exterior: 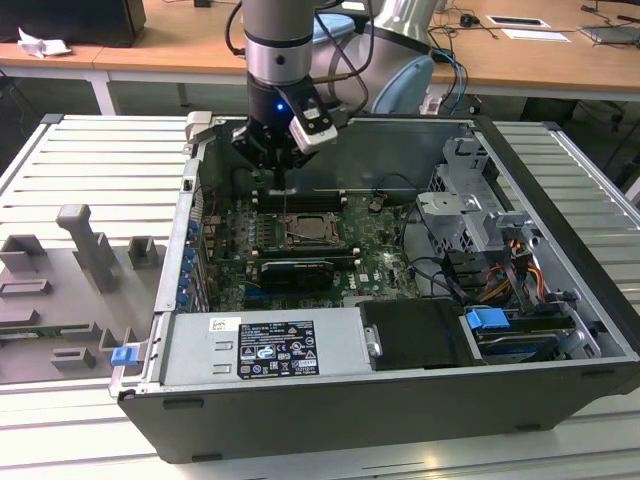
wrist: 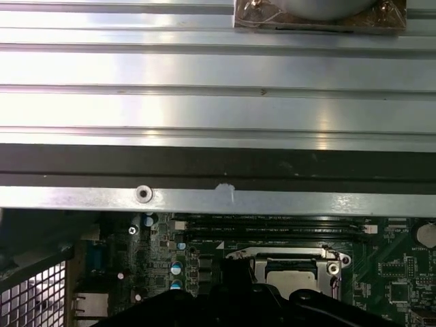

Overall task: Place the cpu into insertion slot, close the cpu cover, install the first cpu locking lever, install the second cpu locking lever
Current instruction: 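Install the first cpu locking lever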

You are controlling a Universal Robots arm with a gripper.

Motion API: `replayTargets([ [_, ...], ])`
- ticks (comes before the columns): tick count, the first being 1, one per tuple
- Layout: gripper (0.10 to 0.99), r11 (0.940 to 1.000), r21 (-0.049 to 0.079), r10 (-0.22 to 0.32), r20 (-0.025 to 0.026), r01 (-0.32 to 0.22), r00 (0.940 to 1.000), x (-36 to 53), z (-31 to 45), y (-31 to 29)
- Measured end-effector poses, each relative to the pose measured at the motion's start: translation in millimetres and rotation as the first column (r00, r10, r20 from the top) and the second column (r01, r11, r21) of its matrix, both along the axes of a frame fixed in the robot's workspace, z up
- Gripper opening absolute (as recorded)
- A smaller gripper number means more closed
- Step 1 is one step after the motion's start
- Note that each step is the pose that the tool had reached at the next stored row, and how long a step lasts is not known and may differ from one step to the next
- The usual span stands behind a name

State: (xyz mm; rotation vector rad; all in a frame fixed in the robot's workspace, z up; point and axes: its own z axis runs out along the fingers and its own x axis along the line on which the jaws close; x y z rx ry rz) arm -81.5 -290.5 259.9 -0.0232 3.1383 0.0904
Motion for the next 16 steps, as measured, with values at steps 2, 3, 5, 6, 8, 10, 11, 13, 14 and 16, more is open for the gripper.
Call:
replayTargets([
  [2,0.106,1.0000,0.000,0.000,0.0000,0.000,1.0000,1.1,-0.3,0.0],
  [3,0.106,1.0000,0.000,0.000,-0.0001,0.000,1.0000,1.6,-0.4,0.0],
  [5,0.106,1.0000,0.000,0.000,-0.0001,0.000,1.0000,2.6,-0.5,0.0],
  [6,0.106,1.0000,0.000,0.000,-0.0001,0.000,1.0000,2.9,-0.6,0.0],
  [8,0.106,1.0000,0.000,0.000,-0.0001,0.000,1.0000,3.2,-0.8,0.0],
  [10,0.106,1.0000,0.000,0.000,-0.0002,0.000,1.0000,3.4,-0.9,0.0],
  [11,0.106,1.0000,0.000,0.000,-0.0001,0.000,1.0000,3.5,-1.1,0.0],
  [13,0.106,1.0000,0.000,0.000,-0.0001,0.000,1.0000,3.9,-1.3,0.0],
  [14,0.106,1.0000,0.000,0.000,-0.0001,0.000,1.0000,3.9,-1.3,0.0],
  [16,0.106,1.0000,0.000,0.000,-0.0001,0.000,1.0000,4.1,-1.5,0.0],
])
